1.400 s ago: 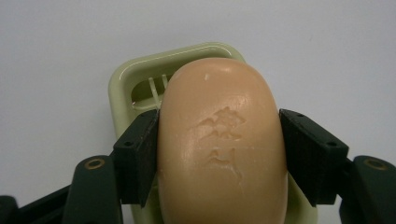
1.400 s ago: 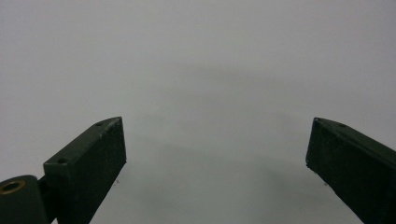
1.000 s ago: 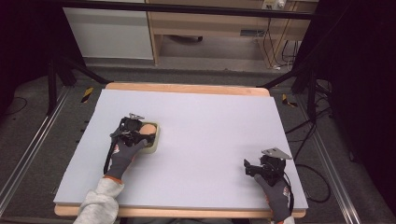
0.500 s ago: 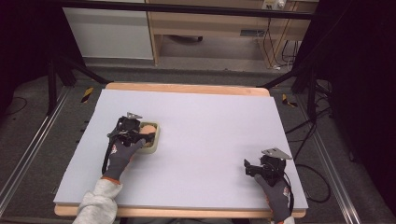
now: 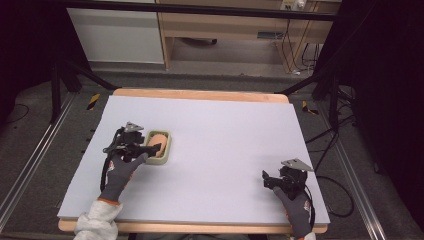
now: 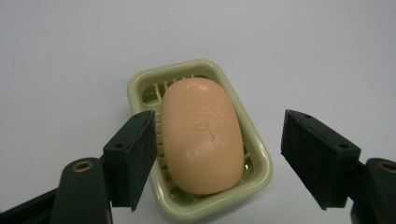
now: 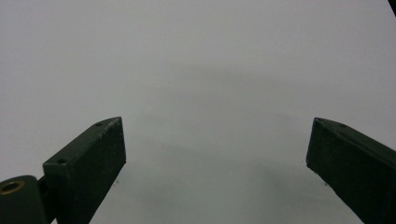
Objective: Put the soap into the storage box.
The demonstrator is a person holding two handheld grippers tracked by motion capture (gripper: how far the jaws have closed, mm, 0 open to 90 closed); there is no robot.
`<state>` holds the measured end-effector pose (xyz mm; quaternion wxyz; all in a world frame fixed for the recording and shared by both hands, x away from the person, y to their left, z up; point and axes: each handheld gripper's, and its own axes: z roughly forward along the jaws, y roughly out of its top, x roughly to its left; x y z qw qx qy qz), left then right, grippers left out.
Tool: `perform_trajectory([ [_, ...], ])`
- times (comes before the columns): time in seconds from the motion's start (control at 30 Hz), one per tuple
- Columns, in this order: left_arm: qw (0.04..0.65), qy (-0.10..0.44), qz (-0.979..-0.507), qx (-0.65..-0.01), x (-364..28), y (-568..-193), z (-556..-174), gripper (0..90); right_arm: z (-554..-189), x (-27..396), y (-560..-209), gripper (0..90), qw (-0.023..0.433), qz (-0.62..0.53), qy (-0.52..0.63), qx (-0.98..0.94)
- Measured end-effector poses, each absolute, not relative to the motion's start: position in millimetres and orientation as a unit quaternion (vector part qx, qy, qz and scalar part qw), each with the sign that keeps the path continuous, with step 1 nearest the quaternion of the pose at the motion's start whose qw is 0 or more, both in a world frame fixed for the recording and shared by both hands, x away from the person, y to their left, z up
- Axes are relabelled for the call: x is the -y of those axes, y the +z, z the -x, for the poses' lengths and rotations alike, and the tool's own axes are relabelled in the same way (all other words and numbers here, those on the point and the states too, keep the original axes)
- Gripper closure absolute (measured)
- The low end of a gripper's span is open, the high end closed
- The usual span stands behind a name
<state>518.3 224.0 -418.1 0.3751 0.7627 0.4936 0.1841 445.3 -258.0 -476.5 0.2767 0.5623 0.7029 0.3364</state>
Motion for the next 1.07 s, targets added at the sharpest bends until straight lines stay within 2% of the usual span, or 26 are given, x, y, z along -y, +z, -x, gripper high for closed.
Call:
perform_trajectory([
  [0.47,0.388,0.19,-0.758,-0.489,-252,-426,-489,23.8,-443,261,-476,5.0,0.282,-0.568,0.335,-0.697],
  [1.07,0.357,0.189,-0.767,-0.498,-272,-463,-463,22.4,-440,265,-475,5.0,0.291,-0.578,0.327,-0.689],
])
